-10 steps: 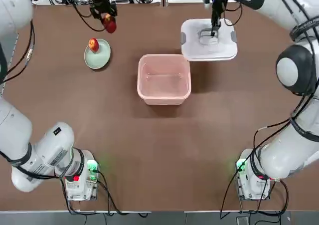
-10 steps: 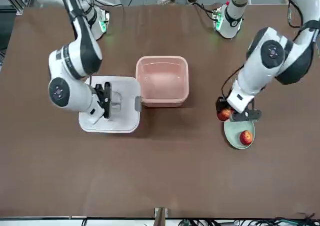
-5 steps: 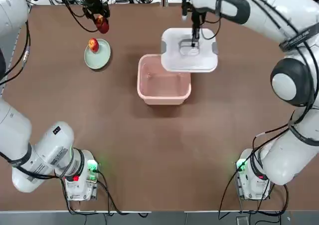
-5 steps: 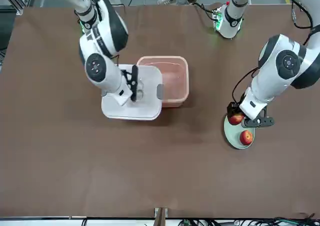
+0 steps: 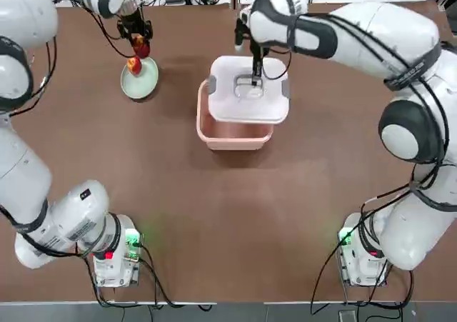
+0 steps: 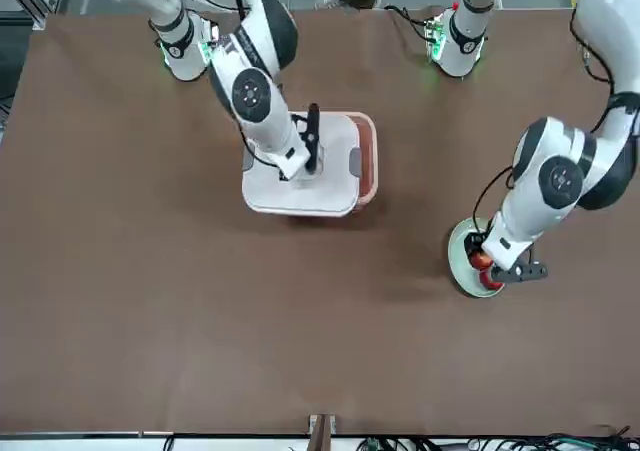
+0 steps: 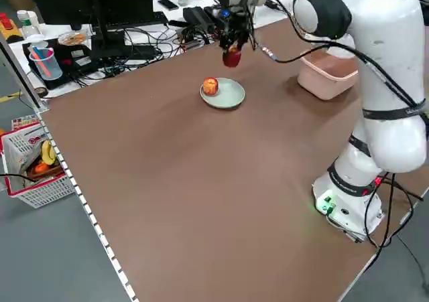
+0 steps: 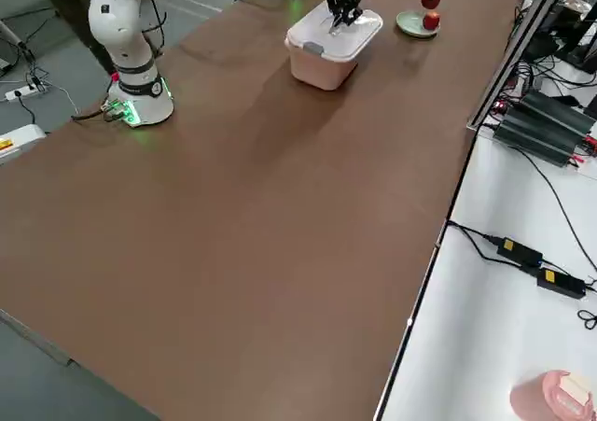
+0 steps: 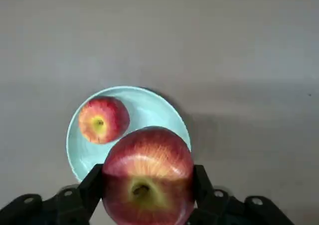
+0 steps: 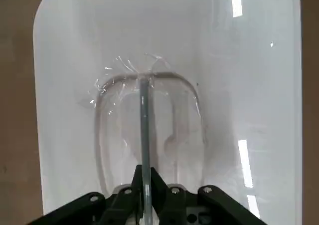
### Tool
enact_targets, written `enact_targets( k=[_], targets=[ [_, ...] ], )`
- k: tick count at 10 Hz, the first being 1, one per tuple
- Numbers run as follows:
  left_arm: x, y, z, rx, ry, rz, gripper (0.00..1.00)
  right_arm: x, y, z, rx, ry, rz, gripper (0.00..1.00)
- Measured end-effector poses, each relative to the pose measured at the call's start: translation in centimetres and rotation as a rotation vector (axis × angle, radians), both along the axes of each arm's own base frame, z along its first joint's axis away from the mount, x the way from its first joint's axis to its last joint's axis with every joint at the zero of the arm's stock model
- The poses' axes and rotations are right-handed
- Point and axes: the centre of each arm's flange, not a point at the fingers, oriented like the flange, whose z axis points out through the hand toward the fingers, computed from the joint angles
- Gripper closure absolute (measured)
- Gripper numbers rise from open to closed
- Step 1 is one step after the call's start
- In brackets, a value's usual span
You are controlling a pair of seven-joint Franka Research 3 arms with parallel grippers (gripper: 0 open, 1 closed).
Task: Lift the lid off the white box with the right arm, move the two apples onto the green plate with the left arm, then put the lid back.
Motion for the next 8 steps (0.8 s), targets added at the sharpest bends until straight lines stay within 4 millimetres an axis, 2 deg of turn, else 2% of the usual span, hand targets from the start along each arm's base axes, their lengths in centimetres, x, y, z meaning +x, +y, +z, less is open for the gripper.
enact_targets(
  k=[1, 3, 5, 7, 8],
  targets=[
    [0.3, -0.1, -0.7, -0.002, -0.019, -0.005, 0.24, -0.6, 1.0, -1.0, -0.003, -0.001, 0.007, 0.94],
    [0.1, 0.7, -2.4, -0.015, -0.035, -0.008, 0.24, -0.7, 1.8, -2.2, -0.002, -0.007, 0.008, 0.94],
    [-0.7, 2.2, -5.0, -0.025, -0.033, 0.0, 0.24, -1.1, 2.2, -2.2, 0.002, -0.009, 0.017, 0.94],
    [-1.6, 3.7, -7.8, -0.03, -0.013, 0.007, 0.24, -2.5, 3.7, -2.3, 0.007, -0.015, 0.047, 0.94],
    [-2.1, 3.8, -8.8, -0.033, 0.001, 0.005, 0.24, -3.1, 4.4, -2.5, 0.008, -0.017, 0.059, 0.94]
  ],
)
